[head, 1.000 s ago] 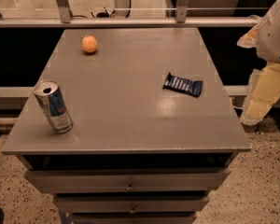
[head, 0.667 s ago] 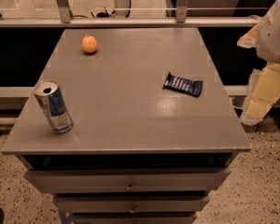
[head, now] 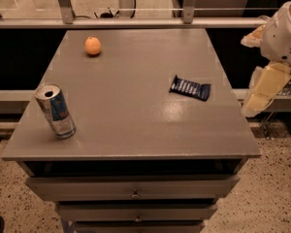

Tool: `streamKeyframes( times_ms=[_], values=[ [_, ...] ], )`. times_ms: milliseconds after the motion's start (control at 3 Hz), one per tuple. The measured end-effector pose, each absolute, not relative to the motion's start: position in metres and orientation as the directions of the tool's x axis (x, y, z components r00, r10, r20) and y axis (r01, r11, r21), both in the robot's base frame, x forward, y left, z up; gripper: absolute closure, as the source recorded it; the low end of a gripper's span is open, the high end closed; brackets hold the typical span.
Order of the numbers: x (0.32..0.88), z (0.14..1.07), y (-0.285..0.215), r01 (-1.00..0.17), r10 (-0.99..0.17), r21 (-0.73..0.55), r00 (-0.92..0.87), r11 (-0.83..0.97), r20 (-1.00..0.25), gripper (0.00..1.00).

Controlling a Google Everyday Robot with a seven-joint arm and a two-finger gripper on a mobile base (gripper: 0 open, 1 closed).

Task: Pick rxbar blueberry

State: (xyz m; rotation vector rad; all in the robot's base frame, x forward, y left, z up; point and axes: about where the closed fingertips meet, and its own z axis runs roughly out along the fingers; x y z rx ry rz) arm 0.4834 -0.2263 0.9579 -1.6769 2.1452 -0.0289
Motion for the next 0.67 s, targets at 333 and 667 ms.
streamKeyframes(
  times_ms=[333,667],
  values=[
    [0.553,0.922,-0.229,-0.912,-0.81,-0.19,-0.209,0.364,-0.548,0.0],
    [0.585,0.908,-0.202,-0.91,-0.704,-0.131,-0.207,0.393,-0.679,0.0]
  ],
)
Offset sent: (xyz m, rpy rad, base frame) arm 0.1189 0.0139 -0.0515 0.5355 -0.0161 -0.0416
